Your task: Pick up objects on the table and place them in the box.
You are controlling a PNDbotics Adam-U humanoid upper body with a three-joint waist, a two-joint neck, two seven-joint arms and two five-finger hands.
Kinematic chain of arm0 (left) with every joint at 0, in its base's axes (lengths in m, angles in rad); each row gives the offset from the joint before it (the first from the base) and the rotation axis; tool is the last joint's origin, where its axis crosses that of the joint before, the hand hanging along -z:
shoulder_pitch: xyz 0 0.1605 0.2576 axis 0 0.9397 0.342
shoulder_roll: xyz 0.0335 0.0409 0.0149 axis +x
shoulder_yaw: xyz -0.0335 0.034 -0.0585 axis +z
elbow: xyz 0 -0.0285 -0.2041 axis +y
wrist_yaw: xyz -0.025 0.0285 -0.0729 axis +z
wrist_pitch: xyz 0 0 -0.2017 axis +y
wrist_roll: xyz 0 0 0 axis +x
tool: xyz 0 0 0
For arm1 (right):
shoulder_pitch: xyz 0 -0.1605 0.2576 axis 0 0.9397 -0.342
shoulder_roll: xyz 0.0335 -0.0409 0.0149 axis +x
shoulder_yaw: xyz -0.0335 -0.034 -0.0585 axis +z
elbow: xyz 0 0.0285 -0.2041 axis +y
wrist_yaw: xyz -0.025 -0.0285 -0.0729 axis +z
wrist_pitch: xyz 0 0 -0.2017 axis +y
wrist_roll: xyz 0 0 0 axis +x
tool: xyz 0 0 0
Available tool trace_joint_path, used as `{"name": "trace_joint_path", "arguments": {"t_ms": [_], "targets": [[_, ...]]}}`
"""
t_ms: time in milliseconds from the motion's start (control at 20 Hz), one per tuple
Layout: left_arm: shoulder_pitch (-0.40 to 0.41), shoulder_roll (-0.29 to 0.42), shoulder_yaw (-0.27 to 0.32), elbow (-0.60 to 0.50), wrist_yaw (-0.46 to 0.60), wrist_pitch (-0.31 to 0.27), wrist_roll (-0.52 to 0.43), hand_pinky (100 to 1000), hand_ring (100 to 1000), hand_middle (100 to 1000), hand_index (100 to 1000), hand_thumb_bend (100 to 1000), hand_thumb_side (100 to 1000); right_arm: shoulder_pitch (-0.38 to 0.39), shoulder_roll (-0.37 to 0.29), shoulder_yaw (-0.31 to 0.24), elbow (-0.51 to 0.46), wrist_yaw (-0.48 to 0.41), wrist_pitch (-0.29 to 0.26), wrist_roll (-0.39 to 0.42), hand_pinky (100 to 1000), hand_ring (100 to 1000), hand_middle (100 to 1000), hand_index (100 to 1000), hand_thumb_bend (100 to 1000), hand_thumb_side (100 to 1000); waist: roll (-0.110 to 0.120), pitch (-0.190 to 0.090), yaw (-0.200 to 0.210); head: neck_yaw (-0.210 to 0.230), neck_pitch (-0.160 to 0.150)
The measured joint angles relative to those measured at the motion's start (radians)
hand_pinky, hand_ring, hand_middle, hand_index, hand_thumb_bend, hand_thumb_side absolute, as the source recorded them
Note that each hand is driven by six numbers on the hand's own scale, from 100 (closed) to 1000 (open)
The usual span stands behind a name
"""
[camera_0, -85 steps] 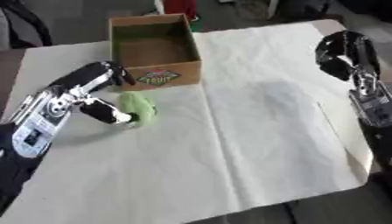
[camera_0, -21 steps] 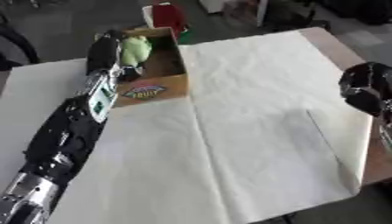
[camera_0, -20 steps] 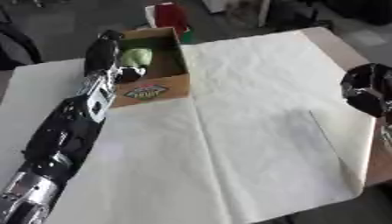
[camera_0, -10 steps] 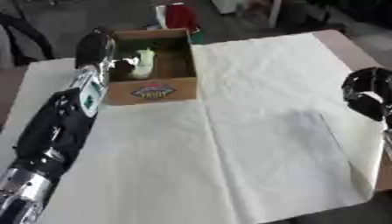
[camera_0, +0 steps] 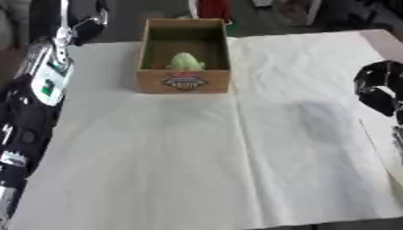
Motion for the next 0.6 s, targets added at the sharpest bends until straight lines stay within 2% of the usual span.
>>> {"name": "trace_joint_path", "arguments": {"t_ms": [150,200,250,400,600], "targets": [[0.081,0.006,0.009,-0.084,0.051,-0.045,0.01,760,702,648,658,221,373,0.002,0.0,0.0,-0.017,-0.001,0.0,-0.002,627,508,449,602,100,113,-0.003,0.001,0.008,0.0,0.002],[0.106,0.003,0.013,-0.113,0.068,-0.058,0.01,759,698,648,657,146,360,0.004,-0.002,-0.002,-0.022,-0.001,0.0,-0.002,627,508,450,602,100,114,-0.003,0.002,0.022,0.0,0.002],[0.133,-0.004,0.018,-0.14,0.085,-0.07,0.009,760,697,648,657,204,377,0.004,-0.002,-0.002,-0.028,-0.001,0.0,-0.002,627,508,449,602,100,113,-0.004,0.003,0.036,0.001,0.001],[0.219,-0.04,0.026,-0.224,0.137,-0.084,0.005,760,695,646,656,191,376,0.005,-0.001,-0.005,-0.047,-0.001,0.001,-0.003,627,508,449,602,100,115,-0.01,0.003,0.046,0.005,0.0],[0.331,-0.08,0.027,-0.339,0.208,-0.07,0.003,760,688,643,654,170,376,0.007,-0.001,-0.006,-0.061,-0.001,0.003,-0.006,627,508,449,602,100,113,-0.01,0.003,0.054,0.015,-0.002]]}}
